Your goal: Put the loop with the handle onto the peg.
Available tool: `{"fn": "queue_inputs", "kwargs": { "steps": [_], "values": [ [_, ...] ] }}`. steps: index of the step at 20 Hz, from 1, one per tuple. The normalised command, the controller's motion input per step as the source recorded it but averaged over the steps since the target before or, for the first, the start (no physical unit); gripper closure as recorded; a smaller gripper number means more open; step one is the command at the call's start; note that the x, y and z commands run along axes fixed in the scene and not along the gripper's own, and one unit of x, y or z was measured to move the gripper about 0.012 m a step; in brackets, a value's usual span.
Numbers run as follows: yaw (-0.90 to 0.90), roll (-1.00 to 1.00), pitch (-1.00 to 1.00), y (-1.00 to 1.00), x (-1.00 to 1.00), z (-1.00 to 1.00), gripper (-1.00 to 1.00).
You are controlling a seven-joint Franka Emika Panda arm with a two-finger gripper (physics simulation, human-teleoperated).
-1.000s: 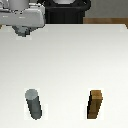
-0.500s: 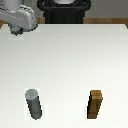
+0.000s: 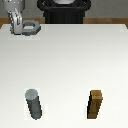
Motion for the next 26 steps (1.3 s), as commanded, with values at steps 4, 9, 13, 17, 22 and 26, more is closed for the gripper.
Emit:
{"fn": "queue_inputs", "kwargs": {
  "steps": [4, 9, 13, 17, 22, 26],
  "values": [
    [-0.53, 0.00, 0.00, 0.00, 0.25, 0.00, 1.00],
    [0.00, 0.00, 0.00, 0.00, 0.80, 0.00, 1.00],
    [0.00, 0.00, 0.00, 0.00, 1.00, 0.00, 1.00],
    [0.00, 0.00, 0.00, 0.00, 1.00, 0.00, 1.00],
    [0.00, 0.00, 0.00, 0.00, 0.40, 0.00, 1.00],
    [0.00, 0.00, 0.00, 0.00, 0.00, 0.25, 1.00]
  ]
}}
